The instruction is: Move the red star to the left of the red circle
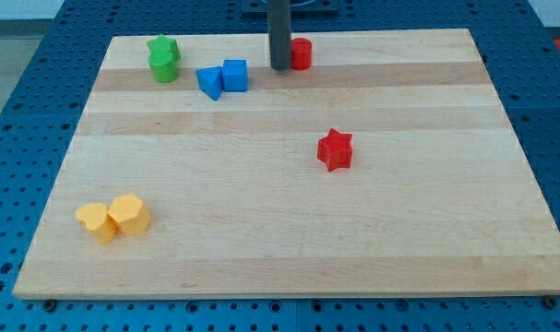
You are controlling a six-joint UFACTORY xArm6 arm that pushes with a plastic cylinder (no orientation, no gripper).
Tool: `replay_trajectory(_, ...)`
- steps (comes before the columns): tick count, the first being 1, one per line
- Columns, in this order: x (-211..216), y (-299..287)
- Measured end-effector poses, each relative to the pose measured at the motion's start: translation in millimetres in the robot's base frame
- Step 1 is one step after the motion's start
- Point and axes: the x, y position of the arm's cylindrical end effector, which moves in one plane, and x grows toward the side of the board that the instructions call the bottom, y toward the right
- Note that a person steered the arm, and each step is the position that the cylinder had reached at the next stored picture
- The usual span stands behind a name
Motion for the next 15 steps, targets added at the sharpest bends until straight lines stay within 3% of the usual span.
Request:
replay_trajectory(2, 3, 11)
replay_trajectory(3, 28, 23)
replay_trajectory(5, 109, 101)
replay_trajectory(7, 195, 111)
replay_trajectory(8, 213, 101)
replay_trajectory(11, 198, 66)
replay_trajectory(15, 144, 44)
